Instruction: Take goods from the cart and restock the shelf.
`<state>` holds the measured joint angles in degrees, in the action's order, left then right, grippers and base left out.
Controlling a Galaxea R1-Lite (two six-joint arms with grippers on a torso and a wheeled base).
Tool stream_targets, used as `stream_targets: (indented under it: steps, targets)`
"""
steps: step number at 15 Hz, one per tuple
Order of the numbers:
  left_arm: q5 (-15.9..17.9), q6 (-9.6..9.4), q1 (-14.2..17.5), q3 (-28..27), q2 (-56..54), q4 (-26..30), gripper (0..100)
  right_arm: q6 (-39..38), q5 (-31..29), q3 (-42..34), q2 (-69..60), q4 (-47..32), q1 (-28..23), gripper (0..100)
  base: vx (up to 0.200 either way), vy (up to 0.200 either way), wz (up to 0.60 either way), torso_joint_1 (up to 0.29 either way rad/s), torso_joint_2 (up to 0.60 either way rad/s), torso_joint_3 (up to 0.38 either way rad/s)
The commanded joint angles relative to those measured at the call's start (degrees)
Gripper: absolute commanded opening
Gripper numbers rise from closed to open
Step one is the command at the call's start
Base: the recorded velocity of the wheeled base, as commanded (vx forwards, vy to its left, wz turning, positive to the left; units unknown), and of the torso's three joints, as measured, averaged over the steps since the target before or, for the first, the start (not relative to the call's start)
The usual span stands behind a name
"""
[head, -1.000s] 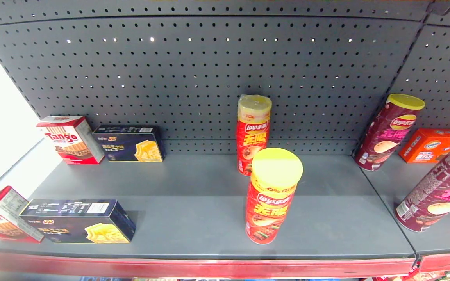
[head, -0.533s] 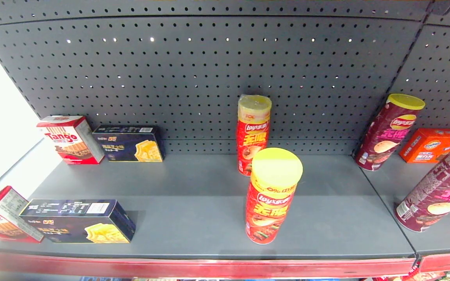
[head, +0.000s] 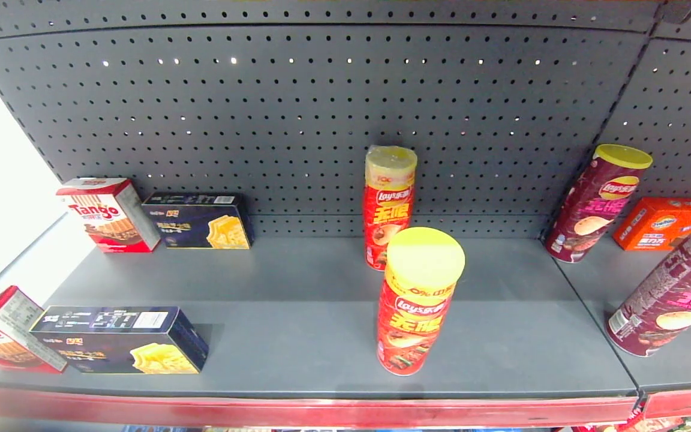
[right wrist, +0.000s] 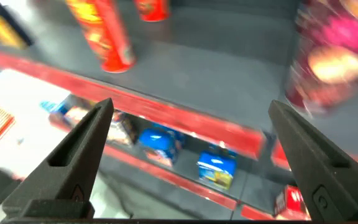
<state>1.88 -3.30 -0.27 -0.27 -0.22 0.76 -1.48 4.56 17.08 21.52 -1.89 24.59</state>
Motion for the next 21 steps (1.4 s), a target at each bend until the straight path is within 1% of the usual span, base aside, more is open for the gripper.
stream_targets:
  steps: [1, 2, 3, 5, 6, 7, 9, 12, 13, 14, 16, 18, 21]
  targets:
    - [0.0, 0.05, 0.0, 0.0, 0.2, -0.1, 100, 2.0, 2.8, 5.1, 15.1, 0.0, 7.1, 100, 0.000, 0.000, 0.00, 0.000, 0.00, 0.000]
    - [0.0, 0.14, 0.0, 0.1, 0.2, -0.1, 100, 2.3, 2.4, 4.7, 17.9, 0.1, 10.2, 100, 0.000, 0.000, 0.00, 0.000, 0.00, 0.000]
    - [0.0, 0.14, 0.0, 0.1, 0.2, -0.1, 100, 2.4, 2.3, 5.4, 21.2, 1.1, 11.2, 100, 0.000, 0.000, 0.00, 0.000, 0.00, 0.000]
    - [0.0, 0.14, 0.0, 0.1, 0.2, -0.1, 100, 2.4, 1.8, 5.8, 26.6, 6.1, 11.4, 100, 0.000, 0.000, 0.00, 0.000, 0.00, 0.000]
    - [0.0, 0.14, 0.0, 0.1, 0.2, -0.1, 100, 2.4, 0.8, 5.9, 32.2, 10.1, 12.3, 100, 0.000, 0.000, 0.00, 0.000, 0.00, 0.000]
    - [0.0, 0.14, 0.0, 0.1, 0.2, -0.1, 100, 2.5, 0.6, 5.9, 33.2, 10.2, 12.7, 100, 0.000, 0.000, 0.00, 0.000, 0.00, 0.000]
    - [0.0, 0.14, 0.0, 0.1, 0.2, -0.1, 100, 2.5, -0.7, 7.4, 39.2, 10.2, 13.9, 100, 0.000, 0.000, 0.00, 0.000, 0.00, 0.000]
    - [0.0, 0.23, 0.0, 0.1, 0.2, -0.1, 100, 2.5, -1.9, 12.5, 46.5, 10.1, 14.0, 100, 0.000, 0.000, 0.00, 0.000, 0.00, 0.000]
    - [0.0, 0.14, 0.0, 0.1, 0.2, -0.1, 100, 2.5, -2.0, 12.8, 46.9, 10.1, 14.0, 100, 0.000, 0.000, 0.00, 0.000, 0.00, 0.000]
    - [0.0, 0.14, 0.0, 0.1, 0.2, -0.1, 100, 2.5, -2.5, 17.0, 52.4, 10.2, 13.8, 100, 0.000, 0.000, 0.00, 0.000, 0.00, 0.000]
    - [0.0, 0.23, 0.0, 0.1, 0.2, -0.1, 100, 2.5, -2.9, 21.9, 57.5, 10.2, 13.6, 100, 0.000, 0.000, 0.00, 0.000, 0.00, 0.000]
    - [0.0, 0.32, 0.0, 0.1, 0.2, -0.1, 100, 2.5, -4.3, 25.1, 60.9, 10.2, 13.6, 100, 0.000, 0.000, 0.00, 0.000, 0.00, 0.000]
    - [0.0, 0.40, 0.1, 0.1, 0.2, -0.1, 100, 2.5, -4.4, 28.1, 64.0, 10.3, 13.7, 100, 0.000, 0.000, 0.00, 0.000, 0.00, 0.000]
